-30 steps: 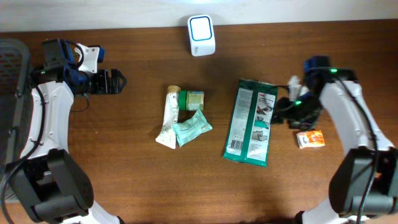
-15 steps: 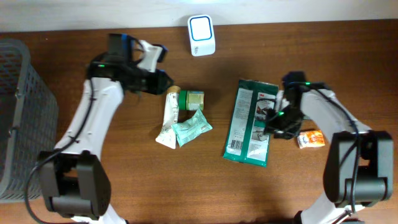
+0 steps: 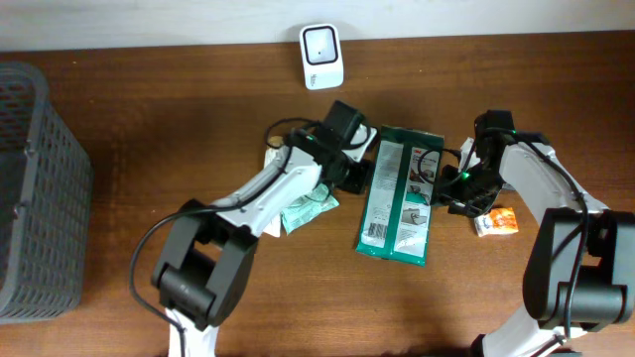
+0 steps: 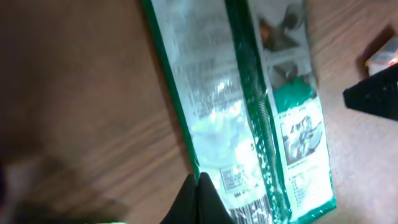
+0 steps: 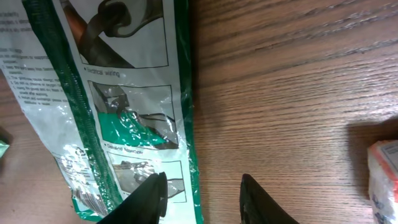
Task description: Scan the item barcode
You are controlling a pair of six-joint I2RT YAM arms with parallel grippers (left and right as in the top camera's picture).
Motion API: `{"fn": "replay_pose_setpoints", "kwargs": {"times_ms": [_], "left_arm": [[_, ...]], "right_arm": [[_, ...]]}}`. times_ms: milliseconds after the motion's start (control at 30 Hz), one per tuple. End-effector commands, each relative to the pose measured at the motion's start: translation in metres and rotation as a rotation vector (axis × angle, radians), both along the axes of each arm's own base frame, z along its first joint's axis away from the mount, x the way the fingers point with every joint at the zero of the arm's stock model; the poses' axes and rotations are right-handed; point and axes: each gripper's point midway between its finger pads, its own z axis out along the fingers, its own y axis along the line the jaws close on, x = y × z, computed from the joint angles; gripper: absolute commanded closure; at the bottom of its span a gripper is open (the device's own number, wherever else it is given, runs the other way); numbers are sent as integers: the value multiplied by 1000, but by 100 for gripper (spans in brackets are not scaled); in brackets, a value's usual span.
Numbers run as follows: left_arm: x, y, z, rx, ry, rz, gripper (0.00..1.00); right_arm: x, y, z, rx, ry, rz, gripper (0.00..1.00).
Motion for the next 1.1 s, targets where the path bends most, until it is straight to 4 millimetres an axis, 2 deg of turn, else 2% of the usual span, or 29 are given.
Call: {"fn": "replay_pose_setpoints", "kwargs": {"times_ms": [0, 33, 167, 233, 300, 367, 433, 567, 600, 733, 800, 833, 900, 933, 1000, 1067], "left_arm": [[-22, -10, -22, -26, 167, 40, 100], [-30, -13, -35, -11, 203, 26, 100], [-30, -14, -36, -15, 214, 42, 100], [-36, -20, -33, -47, 241, 30, 100], [-41, -25, -35, -41, 247, 23, 100], [-41, -24, -37, -35, 251, 27, 100], [-42, -23, -40, -30, 259, 31, 100], [-45, -23, -44, -22, 287, 56, 100], [-46, -24, -46, -25, 295, 56, 100], [-47, -24, -54, -15, 320, 78, 100], [-48, -23, -56, -13, 326, 85, 100], [-47, -24, -57, -14, 325, 85, 100], [-47, -24, -57, -15, 324, 85, 100], [-46, -24, -57, -16, 322, 84, 100], [-47, -25, -56, -19, 324, 83, 100], [-46, -25, -56, -20, 323, 83, 100]], "right_arm": [[2, 3, 0, 14, -4, -3, 64], [2, 3, 0, 17, -5, -3, 64], [5, 10, -1, 57, -16, -3, 64], [9, 18, -5, 114, -30, -3, 64], [8, 27, -15, 173, -1, -5, 64], [5, 28, -25, 177, 30, -4, 63], [3, 23, -34, 157, 43, 12, 56], [5, -1, -40, 129, 37, -29, 56], [4, 0, -41, 155, 40, -31, 56], [-2, 30, -57, 312, 18, 4, 56], [-2, 52, -63, 421, -41, 47, 56], [0, 62, -62, 475, -76, 78, 56], [5, 65, -58, 498, -111, 101, 57], [8, 67, -54, 520, -138, 124, 61], [14, 76, -39, 610, -205, 169, 62], [14, 77, -38, 617, -211, 176, 62]]}}
